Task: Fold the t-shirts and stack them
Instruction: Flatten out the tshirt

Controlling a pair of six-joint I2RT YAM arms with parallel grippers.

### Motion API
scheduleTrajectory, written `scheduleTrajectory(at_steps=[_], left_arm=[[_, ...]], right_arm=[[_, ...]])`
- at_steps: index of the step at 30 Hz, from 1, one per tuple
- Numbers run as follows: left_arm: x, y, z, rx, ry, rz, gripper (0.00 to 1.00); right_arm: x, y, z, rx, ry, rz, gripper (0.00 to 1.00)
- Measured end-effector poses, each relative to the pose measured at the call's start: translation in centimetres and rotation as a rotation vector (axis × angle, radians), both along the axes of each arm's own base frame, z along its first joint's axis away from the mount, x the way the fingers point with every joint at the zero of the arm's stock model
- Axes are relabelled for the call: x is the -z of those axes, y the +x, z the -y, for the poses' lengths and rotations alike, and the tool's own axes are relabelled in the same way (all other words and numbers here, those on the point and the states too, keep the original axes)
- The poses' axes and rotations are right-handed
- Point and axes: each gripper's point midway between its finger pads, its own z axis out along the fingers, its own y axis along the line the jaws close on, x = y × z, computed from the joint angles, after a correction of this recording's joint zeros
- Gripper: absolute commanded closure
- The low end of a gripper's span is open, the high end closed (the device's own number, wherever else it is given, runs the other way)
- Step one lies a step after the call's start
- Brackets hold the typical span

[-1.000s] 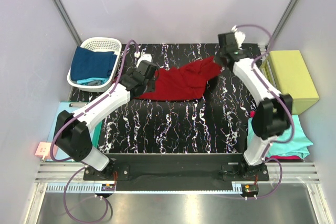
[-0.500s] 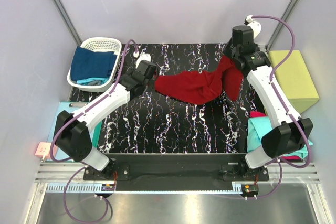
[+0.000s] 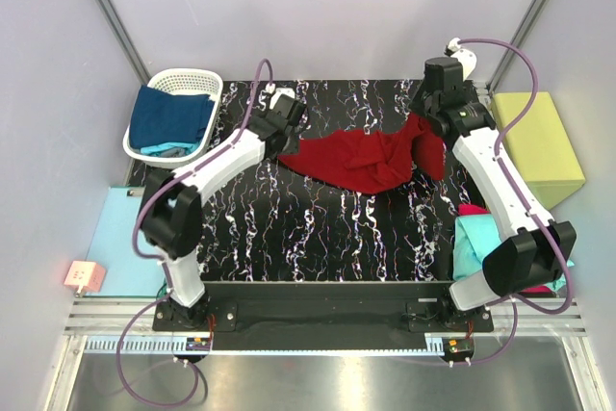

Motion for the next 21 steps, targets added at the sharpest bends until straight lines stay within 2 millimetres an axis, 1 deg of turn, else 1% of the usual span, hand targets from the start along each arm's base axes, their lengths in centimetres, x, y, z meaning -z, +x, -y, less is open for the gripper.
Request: scheduleTrajectory(at_steps=[3, 5, 8, 12, 14, 17, 21], left_arm=[[2.0, 1.7, 0.1, -0.013, 0.003, -0.038, 0.48], [3.0, 2.7, -0.3, -0.028, 0.004, -0.059, 0.48], [3.6, 4.2, -0.7, -0.042, -0.002, -0.072, 0.47], [3.4, 6.1, -0.6, -0.046, -0.021, -0.06, 0.47], [3.4, 6.6, -0.4, -0.04, -0.032, -0.06, 0.47], [4.1, 7.0, -0.1, -0.028, -0.046, -0.074, 0.47], [6.0, 7.0, 0.3, -0.014, -0.048, -0.114, 0.47]], right_arm=[[0.0, -0.5, 0.0, -0.008, 0.002, -0.001, 1.0], [0.2, -0.8, 0.0, -0.012, 0.002, -0.004, 1.0], [0.7, -0.9, -0.1, -0.018, 0.002, -0.016, 1.0], [1.3, -1.1, -0.2, -0.025, 0.003, -0.03, 1.0], [1.3, -1.1, -0.2, -0.027, 0.004, -0.03, 1.0], [1.3, -1.1, -0.4, -0.038, 0.01, -0.031, 1.0], [1.3, -1.1, -0.6, -0.045, 0.014, -0.032, 1.0]])
